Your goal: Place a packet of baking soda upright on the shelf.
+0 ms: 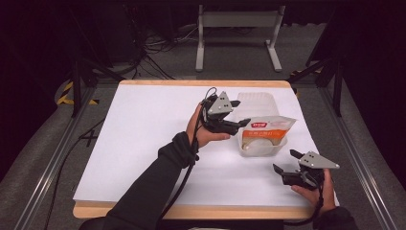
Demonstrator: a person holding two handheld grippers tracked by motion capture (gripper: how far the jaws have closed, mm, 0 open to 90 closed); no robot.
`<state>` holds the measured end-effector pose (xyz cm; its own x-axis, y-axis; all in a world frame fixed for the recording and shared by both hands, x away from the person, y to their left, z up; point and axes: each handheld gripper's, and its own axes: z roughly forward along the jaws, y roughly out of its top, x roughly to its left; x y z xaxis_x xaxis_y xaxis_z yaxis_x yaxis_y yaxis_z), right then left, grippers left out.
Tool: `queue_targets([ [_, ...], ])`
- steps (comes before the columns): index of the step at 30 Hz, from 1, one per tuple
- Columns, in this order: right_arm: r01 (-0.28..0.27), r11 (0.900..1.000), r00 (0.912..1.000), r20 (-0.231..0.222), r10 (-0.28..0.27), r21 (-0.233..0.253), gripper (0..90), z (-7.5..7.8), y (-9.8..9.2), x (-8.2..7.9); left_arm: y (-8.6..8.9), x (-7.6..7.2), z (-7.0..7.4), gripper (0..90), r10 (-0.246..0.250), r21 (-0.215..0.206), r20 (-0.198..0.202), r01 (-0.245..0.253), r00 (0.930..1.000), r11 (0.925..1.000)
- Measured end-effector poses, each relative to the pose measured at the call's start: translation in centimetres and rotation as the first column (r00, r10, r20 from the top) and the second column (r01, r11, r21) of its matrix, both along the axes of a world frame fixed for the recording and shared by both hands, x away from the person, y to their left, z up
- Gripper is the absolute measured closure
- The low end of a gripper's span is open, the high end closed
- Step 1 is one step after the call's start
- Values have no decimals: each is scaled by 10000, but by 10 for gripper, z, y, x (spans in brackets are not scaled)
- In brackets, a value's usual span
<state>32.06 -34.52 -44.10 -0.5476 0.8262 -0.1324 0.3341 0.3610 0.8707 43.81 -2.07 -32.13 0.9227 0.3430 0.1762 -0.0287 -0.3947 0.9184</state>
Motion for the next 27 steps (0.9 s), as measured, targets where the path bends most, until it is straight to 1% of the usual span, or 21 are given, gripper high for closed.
queue_targets([
  [2,-20,10000,10000,28,20,23,159,0,0,0,5,-2,0,275,165,141,102,-166,9998,9998],
  [3,-49,10000,10000,41,49,33,160,0,0,0,7,-3,0,258,314,193,146,-317,9994,9993],
  [4,-94,9999,9999,80,93,97,162,1,-1,-1,11,-4,0,242,460,290,290,-468,9985,9985],
  [5,-125,9999,9999,114,124,117,162,1,-1,-1,13,-5,0,231,581,292,322,-590,9978,9978],
  [9,-156,9998,9997,179,154,132,162,1,-1,-2,25,-8,2,208,787,364,461,-804,9958,9961],
  [12,-140,9999,9998,171,139,49,162,1,-1,-2,32,-11,3,191,944,430,609,-971,9937,9943],
  [13,-132,9999,9997,200,132,32,162,1,-1,-2,35,-13,3,189,995,428,602,-1021,9932,9938],
  [15,-53,10000,9997,226,52,50,165,1,-1,-3,39,-14,3,179,1001,416,597,-1026,9932,9939],
  [17,-26,10000,9997,239,24,90,165,1,-1,-3,42,-17,4,171,1012,518,779,-1054,9918,9931],
  [19,-19,10000,9997,235,17,79,165,1,-1,-3,46,-19,3,157,989,407,648,-1016,9930,9940],
  [21,-28,10000,9997,232,27,62,165,1,-1,-3,48,-22,1,154,1048,528,771,-1090,9915,9926],
  [22,-50,10000,9997,228,49,59,165,1,-1,-3,50,-23,0,150,1104,644,905,-1164,9898,9911],
  [23,-63,10000,9997,225,61,60,165,1,-1,-3,52,-25,-2,140,1124,740,903,-1192,9896,9901],
  [27,-79,9999,9997,227,77,80,165,1,-1,-3,57,-28,-6,130,1197,902,954,-1283,9882,9876],
])
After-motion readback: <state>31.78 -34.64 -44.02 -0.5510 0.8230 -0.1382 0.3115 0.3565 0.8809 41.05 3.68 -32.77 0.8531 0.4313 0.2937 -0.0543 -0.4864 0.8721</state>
